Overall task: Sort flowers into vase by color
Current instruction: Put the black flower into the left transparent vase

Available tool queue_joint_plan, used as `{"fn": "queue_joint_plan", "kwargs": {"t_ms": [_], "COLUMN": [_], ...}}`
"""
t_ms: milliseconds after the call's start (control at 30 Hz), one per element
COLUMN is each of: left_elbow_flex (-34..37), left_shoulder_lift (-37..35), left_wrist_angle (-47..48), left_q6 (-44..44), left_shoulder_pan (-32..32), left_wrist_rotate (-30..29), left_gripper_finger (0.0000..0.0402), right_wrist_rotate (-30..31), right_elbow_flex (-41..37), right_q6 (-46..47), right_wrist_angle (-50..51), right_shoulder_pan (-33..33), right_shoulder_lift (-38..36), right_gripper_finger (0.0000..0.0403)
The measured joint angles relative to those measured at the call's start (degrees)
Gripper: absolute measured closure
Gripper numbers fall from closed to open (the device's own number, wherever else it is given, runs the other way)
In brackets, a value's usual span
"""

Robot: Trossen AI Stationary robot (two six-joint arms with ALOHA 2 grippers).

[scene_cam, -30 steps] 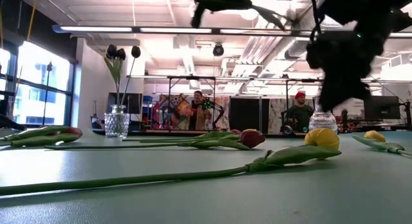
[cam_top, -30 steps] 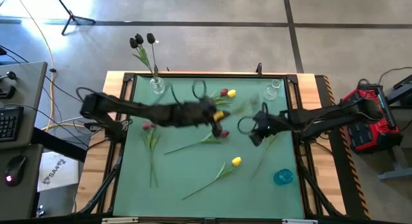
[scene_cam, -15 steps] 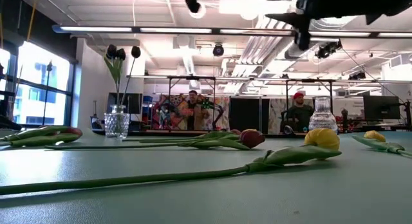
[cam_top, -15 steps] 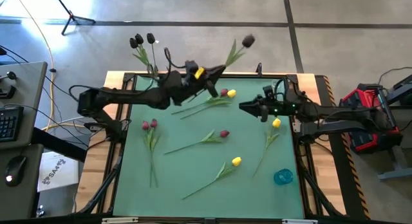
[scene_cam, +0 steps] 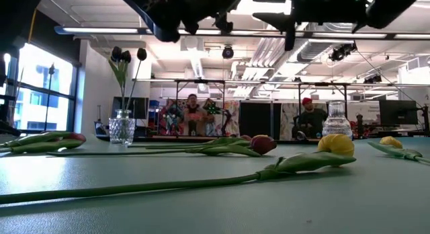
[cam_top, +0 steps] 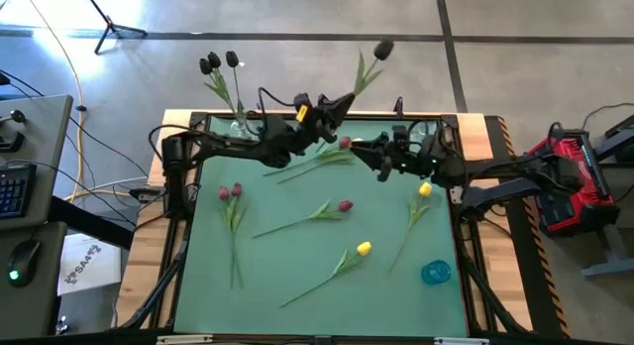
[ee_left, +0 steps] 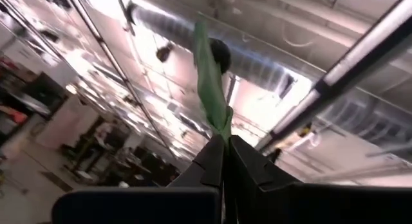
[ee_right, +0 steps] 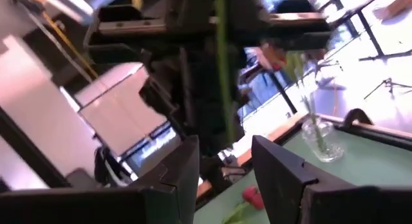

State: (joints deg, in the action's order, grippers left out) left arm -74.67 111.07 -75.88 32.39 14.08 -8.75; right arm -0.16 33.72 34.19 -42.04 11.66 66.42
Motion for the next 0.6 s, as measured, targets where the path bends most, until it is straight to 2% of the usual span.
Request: {"fn": "queue_joint_plan", "kwargs": {"t_ms": [200, 367, 600], "left_elbow_flex": [-0.02, -0.04, -0.07], "left_shoulder_lift": [0.95, 0.95, 0.95], "left_wrist_angle": [-0.31, -0.33, -0.42], "left_q6": [-3.5, -4.22, -4.1], "left_shoulder_pan": [-0.15, 0.07, 0.09], "left_wrist_rotate": [6.45, 7.12, 6.87], "left_gripper_finger": [0.0401, 0.0401, 0.0401], "right_wrist_rotate": [-0.24, 0.19, -7.73], "right_elbow_flex": [8.64, 15.15, 19.15], "right_q6": [-5.94, -11.26, -14.04], "right_wrist_angle": [12.46, 23.18, 26.13], "right_shoulder_pan": [0.12, 0.93, 4.07], "right_shoulder_lift": [2.53, 2.68, 3.56], "right_gripper_finger": [0.0273, 0.0274, 0.0275]}}
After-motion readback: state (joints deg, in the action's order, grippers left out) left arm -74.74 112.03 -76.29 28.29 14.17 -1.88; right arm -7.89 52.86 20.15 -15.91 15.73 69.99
